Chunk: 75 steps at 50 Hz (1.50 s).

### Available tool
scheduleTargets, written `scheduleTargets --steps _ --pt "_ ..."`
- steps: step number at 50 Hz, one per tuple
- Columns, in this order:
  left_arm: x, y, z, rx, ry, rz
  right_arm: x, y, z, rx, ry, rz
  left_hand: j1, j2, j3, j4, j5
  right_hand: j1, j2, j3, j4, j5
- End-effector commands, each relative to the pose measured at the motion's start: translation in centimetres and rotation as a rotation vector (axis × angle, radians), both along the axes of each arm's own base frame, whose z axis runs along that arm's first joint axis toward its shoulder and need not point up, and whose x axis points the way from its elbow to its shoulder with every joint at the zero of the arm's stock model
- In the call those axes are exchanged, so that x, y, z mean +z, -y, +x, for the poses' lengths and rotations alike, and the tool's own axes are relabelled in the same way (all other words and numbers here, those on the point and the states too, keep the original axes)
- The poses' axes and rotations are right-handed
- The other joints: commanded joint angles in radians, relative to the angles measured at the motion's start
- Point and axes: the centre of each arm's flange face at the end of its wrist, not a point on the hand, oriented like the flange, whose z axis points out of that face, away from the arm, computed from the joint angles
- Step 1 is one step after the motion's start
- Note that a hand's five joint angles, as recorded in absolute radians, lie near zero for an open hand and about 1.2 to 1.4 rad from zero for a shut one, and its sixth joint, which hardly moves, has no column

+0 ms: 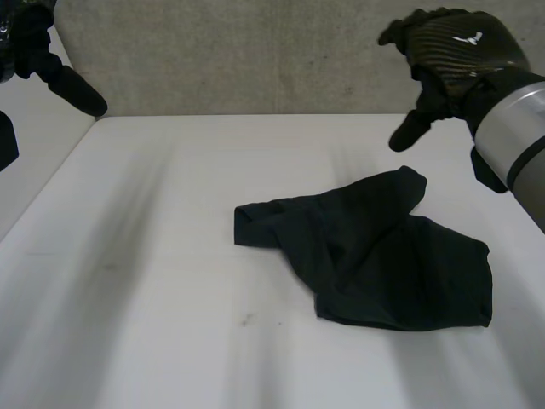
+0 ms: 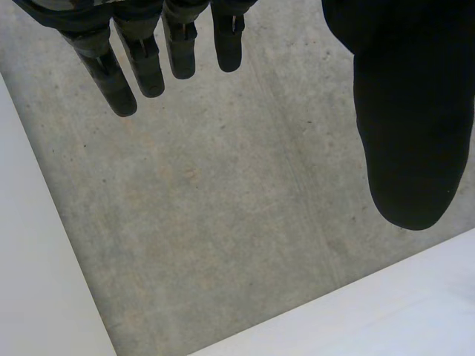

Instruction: Fold the shorts.

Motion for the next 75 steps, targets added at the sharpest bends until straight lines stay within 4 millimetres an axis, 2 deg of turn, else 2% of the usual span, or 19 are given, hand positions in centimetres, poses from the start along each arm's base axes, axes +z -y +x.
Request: scheduleTargets --steps 1,23,28,33,34,37,38,41,42,45,46,50,56,63,67,68,70,71,75 --pt "-0.2 -0.5 0.0 -0.007 0.013 0.038 -0.7 0.5 -0.9 -0.068 -0.008 0.028 -0.015 -0.024 -0.036 -0.028 -0.045 -0.029 -0.047 -0.04 -0.061 -0.059" --pt "-1.2 -0.9 -0.2 -0.021 0.029 0.072 -0.9 0.7 -0.9 -0.054 -0.02 0.024 -0.015 -0.024 -0.036 -0.028 -0.045 -0.029 -0.047 -0.04 -0.061 -0.059" --pt "-2.2 -1.1 -1.4 -0.087 0.041 0.072 -1.6 0.2 -0.2 0.043 -0.152 0.012 -0.01 -0.018 -0.03 -0.022 -0.039 -0.029 -0.047 -0.04 -0.061 -0.059" --pt "-5.9 -0.6 -4.0 -0.214 0.084 0.134 -3.9 0.7 -1.6 0.116 -0.442 0.022 0.005 -0.003 -0.016 -0.008 -0.024 -0.029 -0.047 -0.04 -0.061 -0.059" --pt "-7.1 -0.6 -4.8 -0.25 0.105 0.15 -4.9 0.9 -2.1 0.131 -0.517 0.043 0.008 0.0 -0.013 -0.005 -0.021 -0.029 -0.047 -0.04 -0.061 -0.059" --pt "-9.2 -0.8 -6.2 -0.304 0.151 0.177 -6.4 1.0 -2.5 0.16 -0.604 0.07 0.014 0.006 -0.007 0.001 -0.015 -0.029 -0.047 -0.04 -0.061 -0.059" --pt "-10.7 -1.0 -7.4 -0.34 0.191 0.195 -7.4 1.3 -2.6 0.173 -0.636 0.09 0.014 0.006 -0.007 0.001 -0.015 -0.029 -0.047 -0.04 -0.061 -0.059" --pt "-13.2 -1.6 -9.3 -0.399 0.259 0.216 -9.2 2.0 -2.9 0.179 -0.662 0.134 0.023 0.014 0.002 0.01 -0.006 -0.029 -0.047 -0.04 -0.061 -0.059" --pt "-14.6 -2.3 -10.7 -0.442 0.302 0.22 -10.4 2.6 -3.2 0.178 -0.672 0.164 0.026 0.017 0.005 0.013 -0.004 -0.029 -0.047 -0.04 -0.061 -0.059" --pt "-16.5 -2.7 -12.1 -0.479 0.346 0.225 -12.3 3.5 -3.7 0.186 -0.685 0.202 0.034 0.026 0.014 0.022 0.005 -0.029 -0.047 -0.04 -0.061 -0.059" --pt "-17.8 -2.2 -12.7 -0.485 0.364 0.227 -12.6 3.7 -3.8 0.189 -0.693 0.205 0.037 0.029 0.017 0.025 0.008 -0.029 -0.047 -0.04 -0.061 -0.059" --pt "-20.5 -1.2 -14.2 -0.496 0.383 0.233 -14.5 4.4 -4.4 0.217 -0.718 0.216 0.052 0.044 0.031 0.039 0.023 -0.029 -0.047 -0.04 -0.061 -0.059" --pt "-22.7 -0.7 -16.4 -0.532 0.391 0.234 -17.5 5.4 -5.1 0.227 -0.73 0.252 0.102 0.094 0.081 0.089 0.073 -0.029 -0.047 -0.04 -0.061 -0.059" --pt "-25.8 -0.2 -18.3 -0.557 0.414 0.257 -19.2 5.3 -5.1 0.235 -0.727 0.265 0.225 0.217 0.205 0.213 0.196 -0.029 -0.047 -0.04 -0.061 -0.059" --pt "-27.4 0.2 -18.5 -0.557 0.429 0.279 -19.9 5.0 -4.8 0.25 -0.718 0.246 0.53 0.521 0.509 0.517 0.5 0.473 0.455 0.462 0.441 0.443" --pt "-27.9 0.3 -18.6 -0.556 0.435 0.281 -19.9 4.9 -4.8 0.251 -0.712 0.238 0.789 0.781 0.769 0.777 0.76 0.849 0.832 0.839 0.817 0.82" --pt "-27.9 0.5 -18.7 -0.547 0.438 0.277 -19.9 5.0 -4.6 0.25 -0.702 0.227 1.072 1.064 1.052 1.06 1.043 1.191 1.173 1.181 1.159 1.161" --pt "-27.8 0.7 -18.7 -0.536 0.438 0.271 -19.9 5.0 -4.6 0.248 -0.698 0.228 1.204 1.196 1.184 1.192 1.175 1.193 1.175 1.182 1.16 1.163" --pt "-26.6 2.2 -18.4 -0.409 0.431 0.223 -19.9 4.7 -4.2 0.245 -0.65 0.247 1.206 1.197 1.185 1.193 1.176 1.193 1.175 1.182 1.16 1.163"
